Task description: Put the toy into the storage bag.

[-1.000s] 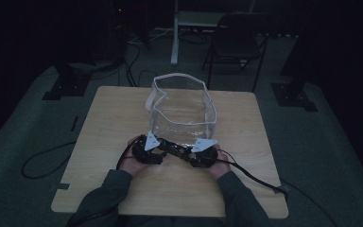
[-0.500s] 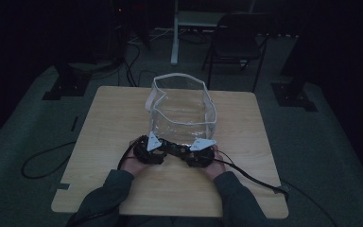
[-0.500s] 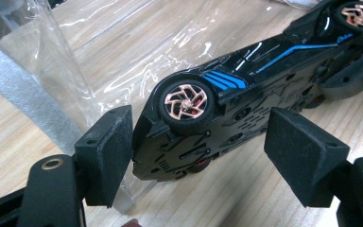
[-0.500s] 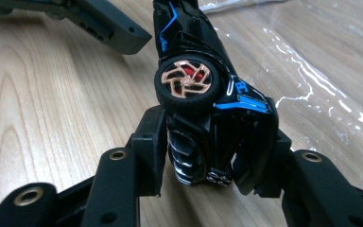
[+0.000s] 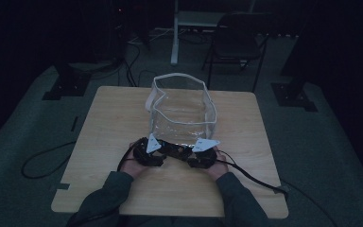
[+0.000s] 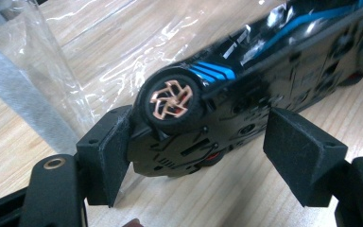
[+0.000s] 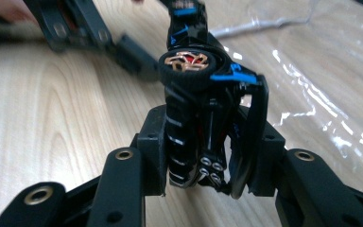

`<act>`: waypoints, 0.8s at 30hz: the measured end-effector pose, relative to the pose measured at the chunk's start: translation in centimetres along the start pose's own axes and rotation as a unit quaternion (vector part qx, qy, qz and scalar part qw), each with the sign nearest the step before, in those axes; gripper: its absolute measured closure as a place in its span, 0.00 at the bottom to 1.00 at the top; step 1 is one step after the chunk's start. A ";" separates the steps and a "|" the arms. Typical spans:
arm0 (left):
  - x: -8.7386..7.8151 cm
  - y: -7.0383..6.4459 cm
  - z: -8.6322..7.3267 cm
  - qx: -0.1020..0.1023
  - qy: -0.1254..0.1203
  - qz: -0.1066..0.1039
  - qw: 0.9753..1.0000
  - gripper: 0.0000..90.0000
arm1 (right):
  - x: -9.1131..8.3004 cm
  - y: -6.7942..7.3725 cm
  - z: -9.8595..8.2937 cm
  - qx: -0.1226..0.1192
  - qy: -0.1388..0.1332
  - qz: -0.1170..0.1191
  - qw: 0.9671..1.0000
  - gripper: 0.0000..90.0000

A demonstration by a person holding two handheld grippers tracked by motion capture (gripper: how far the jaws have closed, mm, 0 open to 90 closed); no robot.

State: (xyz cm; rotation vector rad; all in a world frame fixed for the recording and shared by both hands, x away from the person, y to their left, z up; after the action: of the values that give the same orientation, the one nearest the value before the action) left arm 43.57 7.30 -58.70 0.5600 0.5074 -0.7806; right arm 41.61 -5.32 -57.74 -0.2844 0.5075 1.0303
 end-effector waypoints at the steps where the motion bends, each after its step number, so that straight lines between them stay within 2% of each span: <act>1: 0.0 -0.1 0.0 -0.004 -0.002 -0.004 1.000 0.30 | -0.2 0.1 0.2 0.002 -0.004 0.001 1.000 0.65; 4: 0.0 -0.2 0.0 -0.002 -0.002 -0.004 1.000 0.30 | -0.7 0.1 0.7 0.004 -0.013 0.004 1.000 0.65; 8: 0.0 -0.4 -0.1 -0.008 -0.007 -0.010 1.000 0.30 | -1.1 0.3 1.2 0.013 -0.027 0.009 1.000 0.65; 17: -0.2 -1.0 -0.1 -0.003 -0.010 -0.017 1.000 0.31 | -2.0 0.4 2.2 0.023 -0.053 0.015 0.998 0.65; 19: -0.5 -1.0 0.2 -0.001 -0.019 -0.017 1.000 0.31 | -2.2 0.4 2.4 0.023 -0.057 0.013 0.998 0.65; 21: -1.1 -1.2 1.1 0.001 -0.038 -0.017 0.999 0.31 | -2.5 0.3 2.7 0.027 -0.065 0.010 0.997 0.65; 24: -1.4 -1.4 1.6 0.009 -0.044 -0.017 0.999 0.31 | -3.0 0.0 3.1 0.030 -0.072 0.006 0.997 0.65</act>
State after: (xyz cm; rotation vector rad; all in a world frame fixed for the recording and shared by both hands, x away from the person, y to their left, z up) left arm 41.96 6.20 -57.02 0.5319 0.4298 -0.8381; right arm 41.18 -6.11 -53.51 -0.1537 0.4091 1.0364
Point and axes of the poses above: each handheld gripper's, and its own axes: x roughly forward along the jaws, z roughly out of its top, y roughly to its left, the point moved 10 cm from there along x, roughly forward along the jaws, and after that the axes turned 5 degrees about x, right-handed, at the moved point
